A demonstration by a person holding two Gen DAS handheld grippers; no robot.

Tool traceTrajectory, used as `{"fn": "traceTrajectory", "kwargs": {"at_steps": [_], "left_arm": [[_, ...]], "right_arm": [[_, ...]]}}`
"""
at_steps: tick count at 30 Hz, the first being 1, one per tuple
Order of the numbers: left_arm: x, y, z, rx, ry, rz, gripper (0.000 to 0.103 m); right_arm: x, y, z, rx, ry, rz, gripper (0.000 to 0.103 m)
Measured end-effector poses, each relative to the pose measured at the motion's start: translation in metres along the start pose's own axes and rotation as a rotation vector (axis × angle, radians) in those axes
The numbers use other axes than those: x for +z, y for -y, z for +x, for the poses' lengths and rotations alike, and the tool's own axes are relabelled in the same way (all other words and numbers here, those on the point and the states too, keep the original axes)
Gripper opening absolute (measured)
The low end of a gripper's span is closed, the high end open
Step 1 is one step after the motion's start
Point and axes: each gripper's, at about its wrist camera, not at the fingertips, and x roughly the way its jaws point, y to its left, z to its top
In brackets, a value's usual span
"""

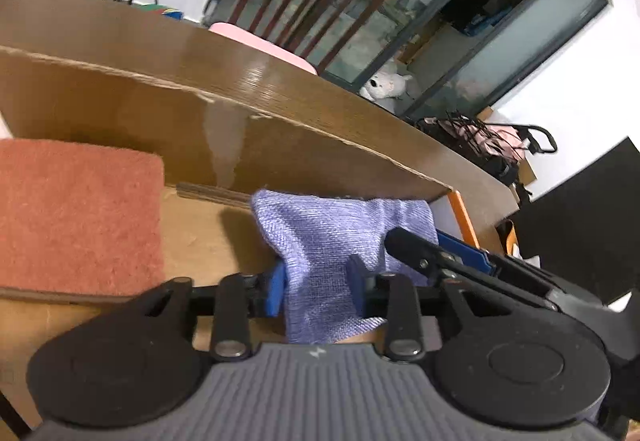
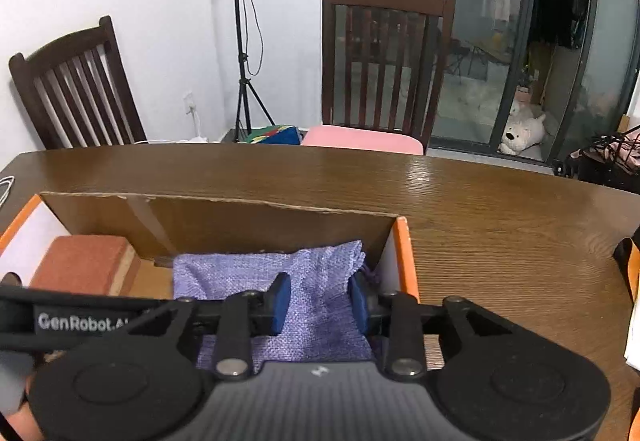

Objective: Organize soft objects
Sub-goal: 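Carry the cloth bag into the red box beside the sponge and release, then withdraw both grippers and reach toward the purple towel roll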

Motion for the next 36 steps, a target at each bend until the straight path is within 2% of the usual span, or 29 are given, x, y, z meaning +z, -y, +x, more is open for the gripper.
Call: {"fn": "traceTrajectory", "kwargs": {"at_steps": [5,7,9,11,13,15,18,22,24,26,30,32,36], "left_arm": [[0.0,0.005,-0.016,0.04,0.063,0.033,0.041],[0.001,0.011,-0.025,0.058,0.088,0.051,0.044],[0.0,0.013,-0.043,0.053,0.116,0.082,0.055],[-0.005,0.015,-0.067,0.064,0.146,0.091,0.055],[-0.013,0.021,-0.092,0.073,0.172,0.129,0.056],[-0.023,0.03,-0.118,0.087,0.205,0.172,0.062],[-0.044,0.047,-0.164,0.103,0.257,0.245,0.066],[-0.092,0.068,-0.229,0.162,0.342,0.354,0.077],[-0.123,0.076,-0.26,0.18,0.393,0.407,0.086],[-0.158,0.081,-0.286,0.181,0.449,0.457,0.091],[-0.233,0.082,-0.328,0.172,0.574,0.526,0.102],[-0.272,0.081,-0.343,0.178,0.629,0.528,0.103],[-0.33,0.063,-0.359,0.195,0.693,0.491,0.103]], "right_arm": [[0.0,0.006,-0.002,0.016,0.009,0.007,0.037],[-0.001,0.006,-0.003,0.035,0.01,0.005,0.043],[-0.001,0.008,-0.006,0.076,0.01,0.005,0.056],[-0.002,0.007,-0.015,0.085,0.014,0.004,0.057],[-0.003,0.003,-0.039,0.101,0.046,-0.008,0.058],[-0.003,-0.001,-0.067,0.107,0.087,-0.024,0.061],[-0.007,-0.004,-0.117,0.102,0.154,-0.04,0.065],[-0.024,-0.001,-0.191,0.109,0.241,-0.047,0.068],[-0.039,0.002,-0.228,0.114,0.293,-0.042,0.08],[-0.059,0.004,-0.262,0.118,0.341,-0.032,0.085],[-0.121,0.001,-0.32,0.16,0.419,-0.047,0.088],[-0.158,-0.003,-0.342,0.174,0.452,-0.058,0.09],[-0.228,-0.013,-0.371,0.184,0.508,-0.082,0.099]]}}
